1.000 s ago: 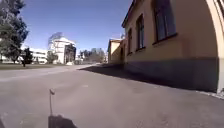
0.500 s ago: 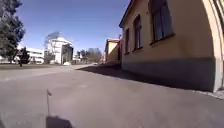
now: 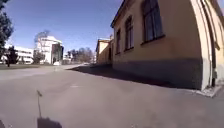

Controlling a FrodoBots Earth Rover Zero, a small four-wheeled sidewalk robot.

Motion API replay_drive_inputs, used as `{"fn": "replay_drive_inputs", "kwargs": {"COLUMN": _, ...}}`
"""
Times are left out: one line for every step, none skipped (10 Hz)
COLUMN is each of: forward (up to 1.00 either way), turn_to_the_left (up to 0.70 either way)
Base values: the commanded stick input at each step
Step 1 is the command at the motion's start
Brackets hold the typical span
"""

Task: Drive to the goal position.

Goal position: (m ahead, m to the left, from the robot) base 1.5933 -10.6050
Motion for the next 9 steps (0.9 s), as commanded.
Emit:
{"fn": "replay_drive_inputs", "kwargs": {"forward": 0.0, "turn_to_the_left": -0.7}}
{"fn": "replay_drive_inputs", "kwargs": {"forward": 0.0, "turn_to_the_left": -0.7}}
{"fn": "replay_drive_inputs", "kwargs": {"forward": 0.01, "turn_to_the_left": -0.7}}
{"fn": "replay_drive_inputs", "kwargs": {"forward": 0.45, "turn_to_the_left": -0.48}}
{"fn": "replay_drive_inputs", "kwargs": {"forward": 0.7, "turn_to_the_left": -0.35}}
{"fn": "replay_drive_inputs", "kwargs": {"forward": 0.7, "turn_to_the_left": -0.35}}
{"fn": "replay_drive_inputs", "kwargs": {"forward": 0.7, "turn_to_the_left": -0.35}}
{"fn": "replay_drive_inputs", "kwargs": {"forward": 0.7, "turn_to_the_left": -0.35}}
{"fn": "replay_drive_inputs", "kwargs": {"forward": 0.7, "turn_to_the_left": -0.35}}
